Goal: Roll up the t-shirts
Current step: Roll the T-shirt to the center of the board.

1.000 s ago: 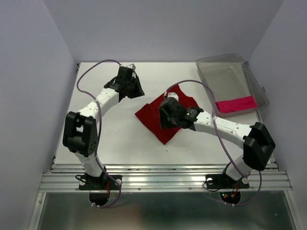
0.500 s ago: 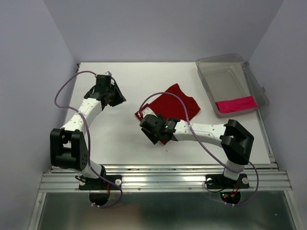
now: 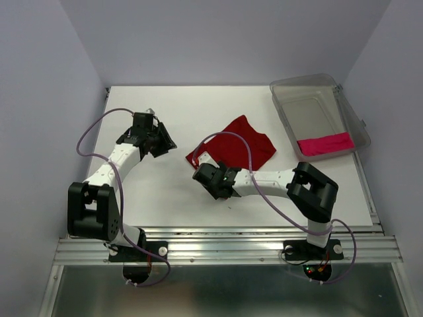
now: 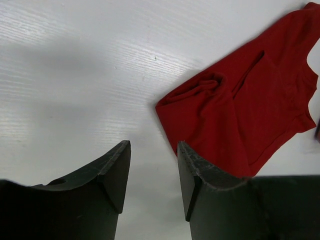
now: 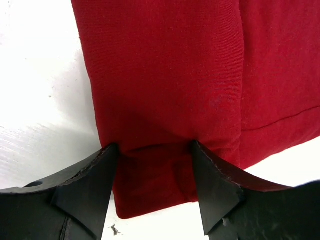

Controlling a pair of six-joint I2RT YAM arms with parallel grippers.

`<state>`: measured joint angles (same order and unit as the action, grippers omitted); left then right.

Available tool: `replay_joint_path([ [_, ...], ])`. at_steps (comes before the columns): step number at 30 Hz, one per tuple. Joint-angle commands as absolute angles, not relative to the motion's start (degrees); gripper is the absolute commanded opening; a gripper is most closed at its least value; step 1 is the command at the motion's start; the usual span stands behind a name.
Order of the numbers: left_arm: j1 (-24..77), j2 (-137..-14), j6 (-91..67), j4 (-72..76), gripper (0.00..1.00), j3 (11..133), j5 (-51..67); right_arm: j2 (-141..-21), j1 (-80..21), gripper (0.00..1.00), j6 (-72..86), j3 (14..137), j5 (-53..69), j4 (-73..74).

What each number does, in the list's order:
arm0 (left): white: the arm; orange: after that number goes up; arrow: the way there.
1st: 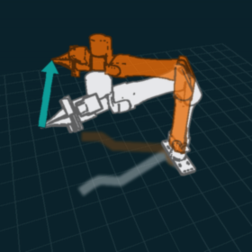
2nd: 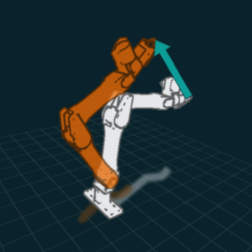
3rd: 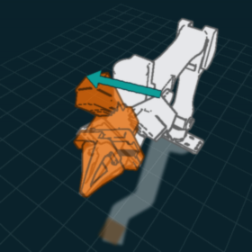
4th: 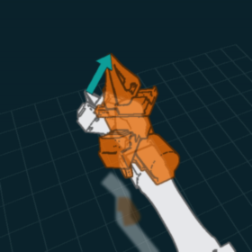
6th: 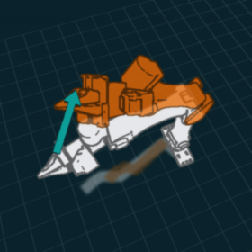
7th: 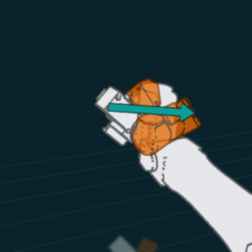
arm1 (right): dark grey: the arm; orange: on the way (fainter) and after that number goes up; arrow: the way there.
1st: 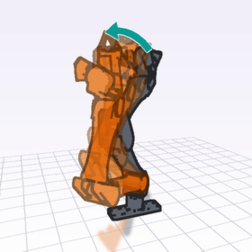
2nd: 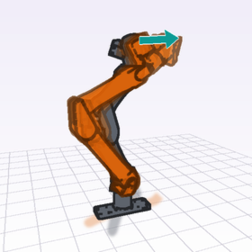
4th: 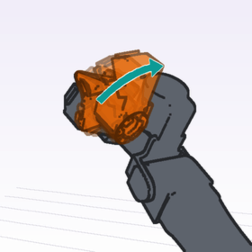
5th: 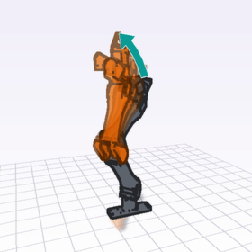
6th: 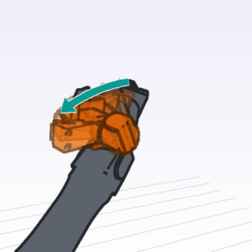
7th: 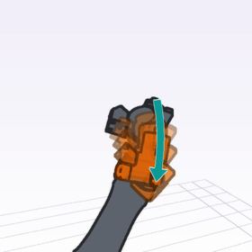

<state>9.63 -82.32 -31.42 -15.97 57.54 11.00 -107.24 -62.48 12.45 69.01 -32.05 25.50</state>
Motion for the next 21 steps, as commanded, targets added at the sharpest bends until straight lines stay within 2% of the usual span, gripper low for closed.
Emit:
replay_joint_path([
  [1, 9.76, -79.19, -32.25, -14.33, 0.54, 55.99, 11.78, -108.8, -62.4, 0.66, 15.02, 68.29, -34.45, 22.06],
  [4, 9.76, -79.01, -31.99, -14.5, 0.56, 55.29, 11.69, -107.68, -62.92, 0.71, 16.43, 68.9, -35.33, 23.11],
  [11, 9.76, -78.49, -31.99, -14.24, 0.56, 54.84, 11.95, -102.14, -63.54, 0.71, 16.18, 71.97, -35.42, 25.83],
  [21, 9.76, -78.84, -31.64, -14.33, 0.56, 54.49, 12.22, -104.15, -65.21, 0.71, 15.2, 71.99, -34.45, 26.19],
])
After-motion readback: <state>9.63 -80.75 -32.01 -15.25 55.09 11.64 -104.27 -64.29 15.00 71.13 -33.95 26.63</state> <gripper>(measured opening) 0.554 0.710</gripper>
